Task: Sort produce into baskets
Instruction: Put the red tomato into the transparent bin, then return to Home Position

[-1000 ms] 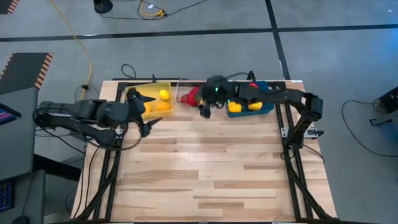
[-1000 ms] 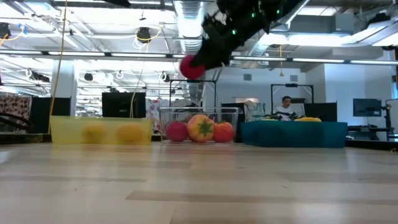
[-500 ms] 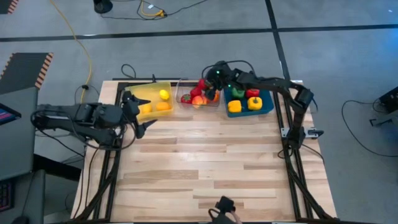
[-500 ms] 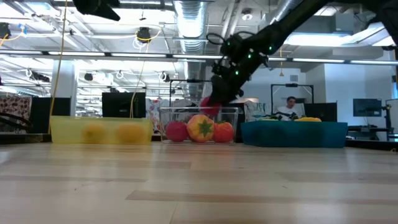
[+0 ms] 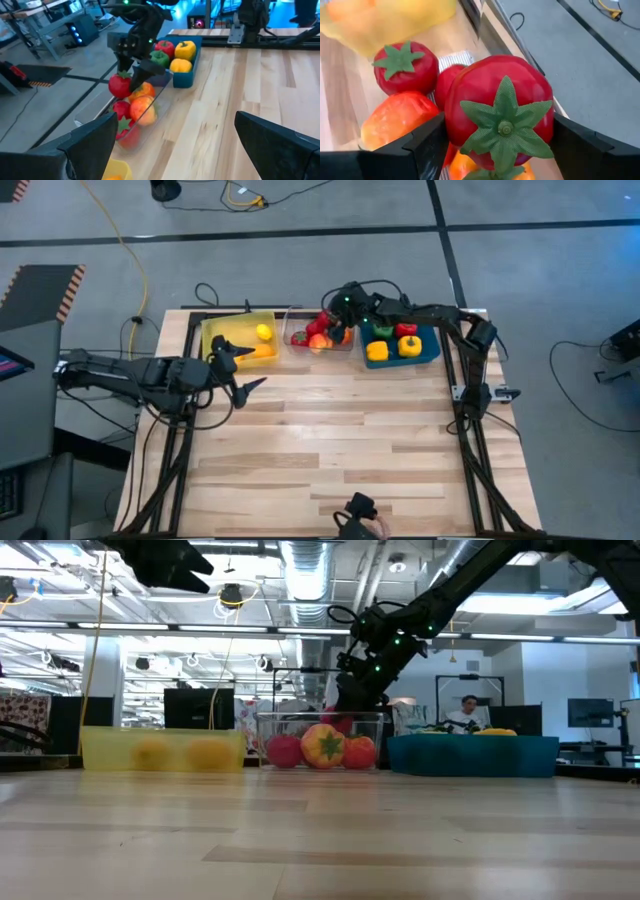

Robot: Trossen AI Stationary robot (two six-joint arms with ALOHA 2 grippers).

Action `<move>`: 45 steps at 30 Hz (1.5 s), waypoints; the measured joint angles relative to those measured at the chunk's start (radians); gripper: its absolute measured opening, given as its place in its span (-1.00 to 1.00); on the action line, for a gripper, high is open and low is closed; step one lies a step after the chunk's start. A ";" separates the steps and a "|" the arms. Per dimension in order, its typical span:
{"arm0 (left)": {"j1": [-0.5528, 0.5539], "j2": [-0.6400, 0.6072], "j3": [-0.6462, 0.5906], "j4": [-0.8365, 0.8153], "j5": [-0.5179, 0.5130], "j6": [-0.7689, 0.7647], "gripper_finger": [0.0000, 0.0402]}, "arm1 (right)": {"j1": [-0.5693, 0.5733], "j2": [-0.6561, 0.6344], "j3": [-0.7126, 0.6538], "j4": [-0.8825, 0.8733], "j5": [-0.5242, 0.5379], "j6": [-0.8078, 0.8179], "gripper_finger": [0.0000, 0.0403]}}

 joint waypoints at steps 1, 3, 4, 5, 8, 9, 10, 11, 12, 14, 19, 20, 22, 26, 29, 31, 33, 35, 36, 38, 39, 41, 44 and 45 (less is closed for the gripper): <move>0.000 0.000 -0.002 0.001 -0.006 -0.001 0.93 | 0.000 0.000 0.000 0.002 0.000 0.000 0.63; 0.000 0.004 -0.002 0.004 -0.018 -0.008 0.93 | 0.000 0.000 0.000 0.018 0.000 0.000 0.63; 0.000 0.007 -0.002 0.007 -0.019 -0.008 0.93 | 0.000 0.000 0.000 0.023 0.000 0.000 0.63; 0.000 0.009 -0.002 0.008 -0.020 -0.007 0.93 | 0.000 0.000 0.000 0.023 0.000 0.000 0.63; 0.000 0.008 -0.003 0.010 -0.020 -0.007 0.93 | 0.002 0.000 0.000 0.023 0.000 0.000 0.63; 0.000 0.008 -0.003 0.009 -0.020 -0.007 0.93 | 0.002 0.000 0.000 0.024 0.000 0.000 0.63; 0.000 0.008 -0.003 0.009 -0.020 -0.007 0.93 | 0.002 0.000 0.000 0.024 0.000 0.000 0.63; 0.000 0.008 -0.003 0.009 -0.020 -0.007 0.93 | 0.002 0.000 0.000 0.024 0.000 0.000 0.64; 0.000 0.008 -0.003 0.009 -0.020 -0.007 0.93 | 0.002 0.000 0.000 0.024 0.000 0.000 0.65; 0.000 0.008 -0.003 0.009 -0.020 -0.007 0.93 | 0.002 0.000 0.000 0.024 0.001 0.000 0.70; 0.000 0.008 -0.003 0.008 -0.020 -0.007 0.93 | 0.002 0.000 0.000 0.024 0.001 0.000 0.90; 0.000 0.008 -0.003 0.008 -0.020 -0.007 0.93 | 0.002 0.000 0.000 0.024 0.001 0.000 0.93; 0.000 0.008 -0.003 0.008 -0.020 -0.007 0.93 | 0.002 0.000 0.000 0.024 0.001 0.006 0.97; 0.000 0.008 -0.003 0.008 -0.020 0.013 0.93 | 0.002 -0.003 0.000 0.023 0.001 0.040 0.92; 0.000 -0.001 -0.003 0.008 -0.046 0.048 0.93 | 0.004 -0.027 0.000 0.004 0.002 0.035 0.90; 0.000 -0.014 -0.003 0.008 -0.079 0.067 0.93 | 0.006 -0.061 0.000 -0.014 0.003 0.026 0.90; 0.000 -0.033 -0.003 0.005 -0.110 0.084 0.93 | 0.008 -0.105 0.001 -0.011 0.002 0.026 0.90; 0.000 -0.058 -0.003 -0.002 -0.135 0.102 0.93 | 0.008 -0.152 0.001 -0.018 0.002 0.018 0.90; 0.000 -0.075 -0.003 -0.011 -0.142 0.108 0.93 | 0.008 -0.178 0.001 -0.018 0.002 0.004 0.90; 0.000 -0.110 -0.003 -0.034 -0.145 0.109 0.93 | 0.007 -0.237 0.001 -0.040 0.002 -0.033 0.90; 0.000 -0.129 -0.003 -0.050 -0.146 0.107 0.93 | 0.007 -0.267 0.001 -0.048 0.002 -0.050 0.90; 0.000 -0.168 -0.003 -0.084 -0.146 0.099 0.93 | 0.007 -0.330 0.001 -0.082 0.002 -0.070 0.90; 0.000 -0.226 -0.003 -0.136 -0.146 0.071 0.93 | 0.007 -0.428 0.001 -0.160 0.002 -0.072 0.90; 0.000 -0.242 -0.003 -0.148 -0.146 0.062 0.93 | 0.007 -0.461 0.001 -0.191 0.002 -0.072 0.90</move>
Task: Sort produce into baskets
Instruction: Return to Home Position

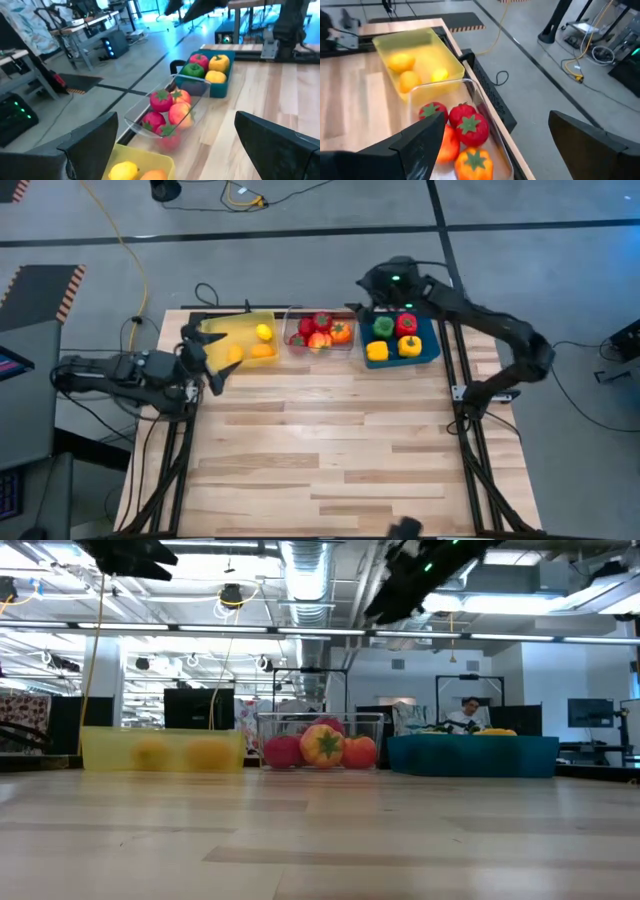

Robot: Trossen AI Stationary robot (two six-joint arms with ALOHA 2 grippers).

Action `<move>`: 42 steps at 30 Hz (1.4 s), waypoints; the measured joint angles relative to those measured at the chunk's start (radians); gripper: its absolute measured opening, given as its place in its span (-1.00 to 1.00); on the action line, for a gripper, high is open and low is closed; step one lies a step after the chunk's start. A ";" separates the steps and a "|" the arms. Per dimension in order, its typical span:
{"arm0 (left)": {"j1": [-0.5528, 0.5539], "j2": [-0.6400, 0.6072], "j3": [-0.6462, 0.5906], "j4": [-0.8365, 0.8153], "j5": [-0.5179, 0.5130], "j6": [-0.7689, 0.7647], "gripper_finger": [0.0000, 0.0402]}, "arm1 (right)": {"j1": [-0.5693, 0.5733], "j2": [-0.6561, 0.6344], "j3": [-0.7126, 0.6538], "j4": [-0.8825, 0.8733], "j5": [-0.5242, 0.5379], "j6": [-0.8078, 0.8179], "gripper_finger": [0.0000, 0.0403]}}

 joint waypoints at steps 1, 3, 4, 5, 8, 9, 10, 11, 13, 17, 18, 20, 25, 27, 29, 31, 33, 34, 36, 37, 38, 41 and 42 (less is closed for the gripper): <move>0.000 -0.015 0.000 -0.015 0.000 -0.013 0.93 | 0.000 -0.035 0.000 -0.032 0.000 -0.003 0.90; 0.000 -0.041 -0.006 -0.034 -0.001 -0.042 0.93 | 0.002 -0.100 0.000 -0.099 -0.003 -0.034 0.90; 0.000 -0.054 -0.020 -0.033 0.001 -0.053 0.93 | 0.004 -0.130 0.000 -0.135 -0.009 -0.051 0.90; 0.000 -0.069 -0.042 -0.033 0.002 -0.062 0.93 | 0.006 -0.158 0.000 -0.168 -0.020 -0.056 0.90; 0.000 -0.114 -0.127 -0.016 0.006 -0.090 0.93 | 0.009 -0.231 -0.010 -0.254 -0.078 -0.050 0.89; 0.000 -0.131 -0.160 0.006 0.006 -0.094 0.93 | 0.009 -0.258 -0.025 -0.271 -0.107 -0.051 0.89; 0.000 -0.149 -0.191 0.031 0.006 -0.093 0.93 | 0.009 -0.287 -0.050 -0.278 -0.134 -0.050 0.89; 0.000 -0.165 -0.223 0.061 0.006 -0.088 0.93 | 0.009 -0.318 -0.080 -0.272 -0.158 -0.046 0.89; 0.000 -0.198 -0.283 0.121 0.007 -0.084 0.93 | 0.009 -0.384 -0.156 -0.252 -0.186 -0.022 0.89; 0.000 -0.271 -0.372 0.195 0.030 -0.081 0.93 | 0.008 -0.514 -0.335 -0.198 -0.186 0.032 0.89; 0.000 -0.291 -0.389 0.197 0.047 -0.081 0.93 | 0.006 -0.547 -0.382 -0.178 -0.186 0.048 0.89; 0.000 -0.329 -0.420 0.204 0.071 -0.087 0.93 | 0.005 -0.610 -0.468 -0.129 -0.186 0.080 0.89; 0.000 -0.430 -0.492 0.231 0.087 -0.090 0.93 | 0.005 -0.744 -0.653 0.005 -0.186 0.136 0.89; 0.000 -0.471 -0.523 0.269 0.089 -0.059 0.93 | 0.005 -0.791 -0.716 0.042 -0.188 0.156 0.89; 0.000 -0.508 -0.552 0.302 0.092 -0.025 0.93 | 0.005 -0.834 -0.774 0.073 -0.190 0.169 0.89; 0.000 -0.516 -0.576 0.339 0.097 0.002 0.93 | 0.005 -0.872 -0.829 0.099 -0.194 0.192 0.89; 0.000 -0.511 -0.590 0.353 0.104 0.017 0.93 | 0.004 -0.905 -0.874 0.122 -0.196 0.211 0.89; 0.000 -0.510 -0.593 0.358 0.112 0.017 0.93 | 0.004 -0.920 -0.895 0.133 -0.200 0.212 0.89; 0.000 -0.512 -0.601 0.361 0.127 0.009 0.93 | 0.002 -0.946 -0.931 0.146 -0.214 0.213 0.89; 0.000 -0.515 -0.605 0.360 0.138 0.009 0.93 | 0.002 -0.957 -0.946 0.155 -0.219 0.215 0.89; 0.000 -0.514 -0.607 0.359 0.141 0.012 0.93 | -0.001 -0.969 -0.964 0.169 -0.232 0.215 0.89; 0.000 -0.514 -0.619 0.365 0.139 0.015 0.93 | -0.013 -1.008 -1.012 0.187 -0.270 0.234 0.89; 0.000 -0.514 -0.627 0.369 0.138 0.010 0.93 | -0.017 -1.020 -1.028 0.194 -0.275 0.248 0.89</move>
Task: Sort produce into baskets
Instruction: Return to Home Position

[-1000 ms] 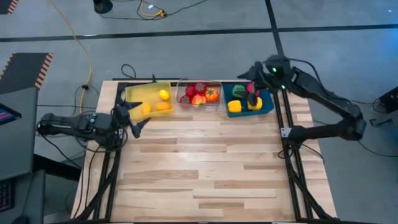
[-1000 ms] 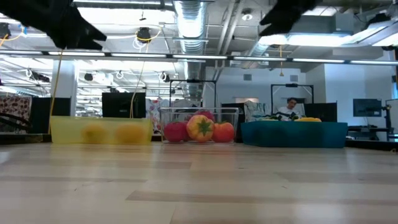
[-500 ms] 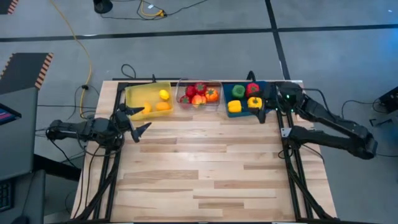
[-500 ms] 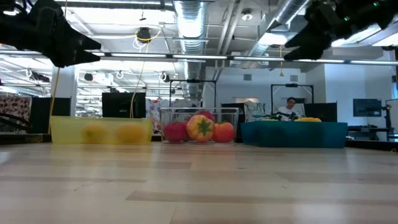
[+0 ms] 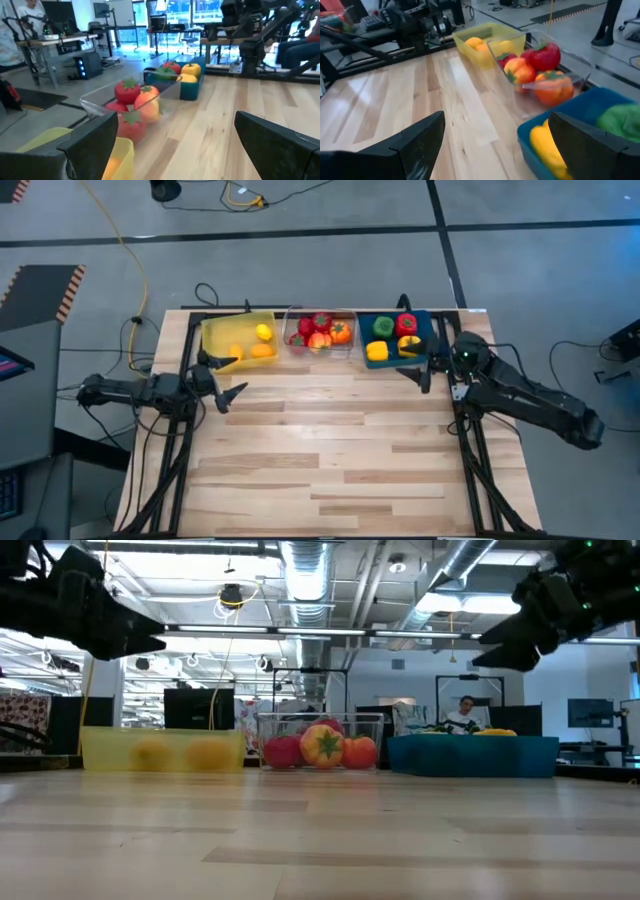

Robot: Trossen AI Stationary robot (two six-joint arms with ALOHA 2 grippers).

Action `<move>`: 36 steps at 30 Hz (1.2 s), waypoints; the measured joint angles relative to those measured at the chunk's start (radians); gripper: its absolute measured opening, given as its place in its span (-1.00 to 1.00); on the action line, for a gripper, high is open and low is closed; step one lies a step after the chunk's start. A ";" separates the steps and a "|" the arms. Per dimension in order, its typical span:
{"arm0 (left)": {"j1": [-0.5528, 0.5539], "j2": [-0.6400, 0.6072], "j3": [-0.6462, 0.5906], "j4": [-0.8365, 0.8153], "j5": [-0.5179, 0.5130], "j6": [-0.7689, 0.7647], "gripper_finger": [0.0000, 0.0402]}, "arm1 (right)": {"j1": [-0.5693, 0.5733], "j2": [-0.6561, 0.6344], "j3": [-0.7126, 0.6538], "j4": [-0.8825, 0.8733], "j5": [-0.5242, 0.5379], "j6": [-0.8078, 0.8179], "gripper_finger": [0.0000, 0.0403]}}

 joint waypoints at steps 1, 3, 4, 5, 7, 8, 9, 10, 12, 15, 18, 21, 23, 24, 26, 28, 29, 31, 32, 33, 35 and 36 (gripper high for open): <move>0.000 0.000 -0.008 0.005 -0.001 -0.002 0.93 | -0.003 -0.013 -0.020 0.011 -0.003 0.015 0.89; 0.000 0.000 -0.033 0.043 -0.001 -0.003 0.93 | -0.012 -0.038 -0.059 0.029 -0.007 0.033 0.89; 0.001 0.000 -0.044 0.059 -0.001 -0.003 0.93 | -0.016 -0.049 -0.077 0.047 -0.008 0.042 0.89; 0.001 0.001 -0.049 0.076 -0.002 -0.005 0.93 | -0.020 -0.060 -0.096 0.066 -0.009 0.048 0.89; 0.001 0.002 -0.050 0.087 -0.003 0.000 0.93 | -0.029 -0.080 -0.131 0.095 -0.009 0.063 0.89; 0.001 0.002 -0.051 0.091 -0.003 0.008 0.93 | -0.034 -0.088 -0.148 0.111 -0.010 0.070 0.89; 0.001 0.002 -0.051 0.095 -0.004 0.011 0.93 | -0.039 -0.098 -0.165 0.132 -0.010 0.077 0.89; 0.001 0.002 -0.051 0.100 -0.004 0.015 0.93 | -0.043 -0.107 -0.184 0.150 -0.010 0.090 0.89; 0.001 0.001 -0.051 0.106 -0.005 0.012 0.93 | -0.051 -0.119 -0.216 0.185 -0.010 0.103 0.89; 0.001 0.002 -0.051 0.104 -0.006 0.006 0.93 | -0.054 -0.139 -0.271 0.246 -0.008 0.107 0.89; 0.001 0.001 -0.051 0.103 -0.007 0.003 0.93 | -0.060 -0.155 -0.308 0.287 -0.004 0.125 0.89; 0.001 0.001 -0.051 0.103 -0.025 -0.007 0.93 | -0.065 -0.172 -0.328 0.286 -0.002 0.143 0.89; 0.001 0.001 -0.051 0.103 -0.039 -0.007 0.93 | -0.064 -0.180 -0.329 0.280 0.003 0.146 0.89; 0.001 0.001 -0.051 0.103 -0.046 -0.006 0.93 | -0.064 -0.183 -0.329 0.284 0.003 0.143 0.89; 0.001 0.001 -0.051 0.103 -0.059 -0.005 0.93 | -0.064 -0.190 -0.329 0.279 0.004 0.132 0.89; 0.001 0.001 -0.051 0.103 -0.061 -0.005 0.93 | -0.063 -0.198 -0.329 0.279 0.005 0.112 0.89; 0.001 0.001 -0.051 0.103 -0.061 -0.005 0.93 | -0.063 -0.202 -0.329 0.280 0.009 0.098 0.89; 0.001 0.001 -0.051 0.102 -0.062 -0.004 0.93 | -0.064 -0.203 -0.330 0.254 0.023 0.072 0.89; 0.001 0.001 -0.051 0.102 -0.062 0.004 0.93 | -0.064 -0.202 -0.330 0.231 0.031 0.063 0.89; 0.001 0.001 -0.051 0.102 -0.062 0.013 0.93 | -0.064 -0.200 -0.330 0.225 0.052 0.056 0.89; 0.001 0.001 -0.051 0.103 -0.064 0.033 0.93 | -0.064 -0.182 -0.330 0.221 0.083 0.048 0.89; 0.001 0.001 -0.051 0.103 -0.065 0.042 0.93 | -0.064 -0.173 -0.330 0.218 0.094 0.042 0.89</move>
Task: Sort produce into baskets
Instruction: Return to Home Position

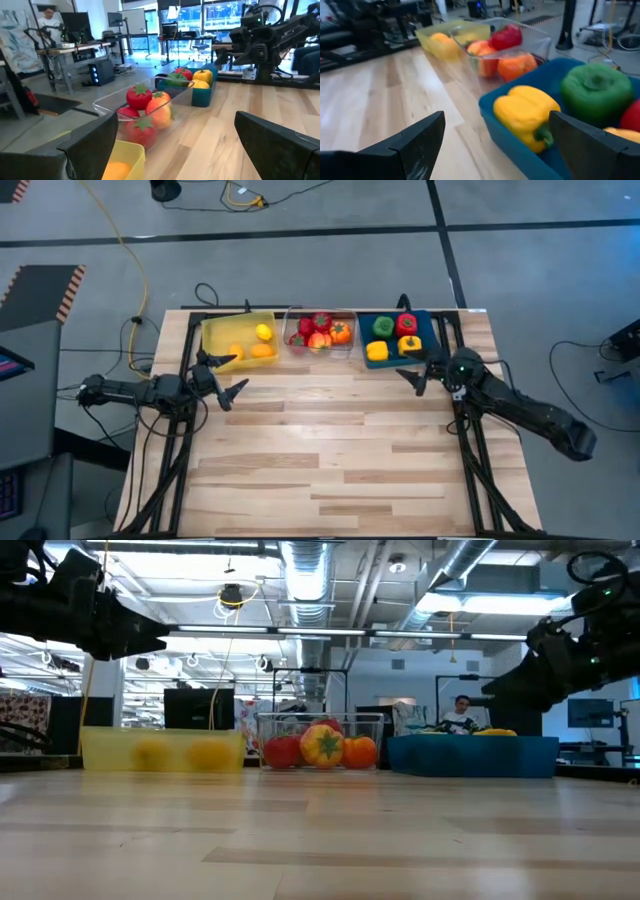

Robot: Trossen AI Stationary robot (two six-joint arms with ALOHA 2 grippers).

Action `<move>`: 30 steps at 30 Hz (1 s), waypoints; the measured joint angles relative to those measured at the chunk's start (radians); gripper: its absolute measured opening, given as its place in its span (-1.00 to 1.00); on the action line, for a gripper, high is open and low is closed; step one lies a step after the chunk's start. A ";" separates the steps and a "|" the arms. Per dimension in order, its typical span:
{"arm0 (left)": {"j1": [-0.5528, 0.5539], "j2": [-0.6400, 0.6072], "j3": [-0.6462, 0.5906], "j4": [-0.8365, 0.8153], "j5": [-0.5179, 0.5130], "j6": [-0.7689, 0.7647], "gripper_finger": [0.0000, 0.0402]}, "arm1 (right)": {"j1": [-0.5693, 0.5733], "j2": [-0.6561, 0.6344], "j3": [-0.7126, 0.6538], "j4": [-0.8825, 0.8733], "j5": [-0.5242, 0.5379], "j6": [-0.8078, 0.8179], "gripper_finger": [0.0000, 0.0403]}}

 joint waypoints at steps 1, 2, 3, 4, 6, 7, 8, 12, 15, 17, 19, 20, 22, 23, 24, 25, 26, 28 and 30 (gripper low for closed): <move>0.000 0.000 0.000 0.000 0.000 0.009 0.93 | 0.000 0.010 0.000 -0.002 0.005 -0.005 0.89; 0.000 0.000 0.000 0.000 0.000 0.014 0.93 | 0.000 0.022 0.000 -0.004 0.016 -0.006 0.89; 0.000 0.000 0.000 0.000 0.000 0.016 0.93 | 0.000 0.033 0.000 -0.006 0.026 -0.007 0.89; 0.000 0.000 0.000 0.000 0.000 0.017 0.93 | 0.000 0.047 0.000 -0.007 0.030 -0.009 0.89; 0.000 0.000 0.000 -0.002 0.000 0.017 0.93 | 0.000 0.073 0.000 -0.009 0.034 -0.009 0.89; 0.000 0.000 0.000 -0.002 -0.002 0.020 0.93 | 0.000 0.084 0.000 -0.009 0.034 -0.005 0.89; 0.000 0.000 0.000 -0.002 -0.007 0.024 0.93 | 0.000 0.092 0.000 -0.010 0.034 0.001 0.89; 0.000 0.000 0.000 -0.002 -0.047 0.055 0.93 | 0.000 0.110 -0.001 -0.010 0.034 0.006 0.89; 0.000 0.000 0.000 -0.004 -0.054 0.073 0.93 | 0.000 0.111 -0.001 -0.011 0.033 0.006 0.89; 0.000 0.000 0.000 -0.016 -0.048 0.084 0.93 | 0.000 0.111 -0.001 -0.011 0.033 0.006 0.89; 0.000 0.000 0.000 -0.020 -0.047 0.080 0.93 | 0.006 0.109 -0.001 -0.012 0.033 0.006 0.89; 0.000 0.000 0.000 -0.021 -0.047 0.070 0.93 | 0.012 0.105 -0.001 -0.012 0.034 0.006 0.89; 0.000 0.000 0.001 -0.023 -0.031 0.051 0.93 | 0.031 0.094 -0.002 -0.013 0.034 0.007 0.89; 0.000 0.000 0.001 -0.024 -0.013 0.047 0.93 | 0.044 0.087 -0.002 -0.013 0.034 0.007 0.89; 0.000 0.000 0.001 -0.024 0.007 0.047 0.93 | 0.059 0.076 -0.002 -0.013 0.034 0.007 0.89; 0.000 0.000 0.001 -0.024 0.029 0.048 0.93 | 0.076 0.065 -0.002 -0.013 0.034 0.007 0.90; 0.000 0.000 0.001 -0.024 0.053 0.054 0.93 | 0.093 0.054 -0.002 -0.013 0.034 0.007 0.89; 0.000 0.000 0.002 -0.025 0.101 0.063 0.93 | 0.131 0.027 -0.002 -0.013 0.034 0.007 0.89; 0.000 0.000 0.001 -0.026 0.139 0.063 0.93 | 0.172 -0.004 -0.002 -0.013 0.034 0.007 0.89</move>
